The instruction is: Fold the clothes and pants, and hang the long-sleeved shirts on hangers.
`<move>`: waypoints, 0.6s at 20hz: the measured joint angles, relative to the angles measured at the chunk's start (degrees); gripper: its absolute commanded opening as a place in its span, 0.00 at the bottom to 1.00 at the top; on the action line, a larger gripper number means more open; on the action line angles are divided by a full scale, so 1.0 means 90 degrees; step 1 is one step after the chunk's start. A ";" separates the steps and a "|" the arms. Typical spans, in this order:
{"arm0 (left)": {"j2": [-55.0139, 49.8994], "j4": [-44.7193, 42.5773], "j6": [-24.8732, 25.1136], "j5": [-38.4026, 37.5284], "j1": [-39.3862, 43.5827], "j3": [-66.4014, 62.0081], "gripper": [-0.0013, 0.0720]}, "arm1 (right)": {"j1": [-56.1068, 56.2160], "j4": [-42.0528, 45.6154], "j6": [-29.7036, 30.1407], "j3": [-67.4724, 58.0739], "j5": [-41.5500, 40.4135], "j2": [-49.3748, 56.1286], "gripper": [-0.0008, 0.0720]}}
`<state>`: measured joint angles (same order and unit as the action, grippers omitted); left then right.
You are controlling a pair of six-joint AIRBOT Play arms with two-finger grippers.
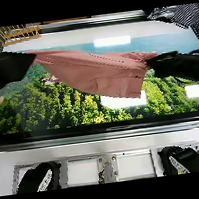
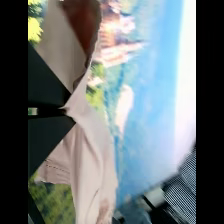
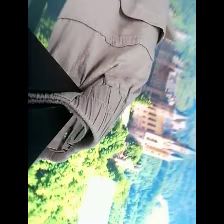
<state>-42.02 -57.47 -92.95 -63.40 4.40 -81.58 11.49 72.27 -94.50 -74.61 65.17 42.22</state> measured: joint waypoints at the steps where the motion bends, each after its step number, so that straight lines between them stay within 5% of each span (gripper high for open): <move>1: 0.0316 -0.0002 -0.0134 -0.0032 -0.0010 -0.0051 0.03 | 0.0000 0.0005 -0.0197 -0.0100 0.0257 -0.0219 0.03; 7: 0.1365 -0.0049 -0.1044 0.0109 -0.0024 0.0614 0.03 | -0.0005 -0.0214 -0.1685 -0.0274 0.2018 -0.0860 0.03; 12: 0.0345 -0.0168 -0.1319 0.0321 0.0202 0.1775 0.03 | -0.0007 0.0073 -0.1880 0.0204 0.2565 0.0194 0.03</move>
<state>-38.92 -58.98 -104.81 -60.51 6.22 -65.60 11.42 72.93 -111.42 -72.77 88.25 43.97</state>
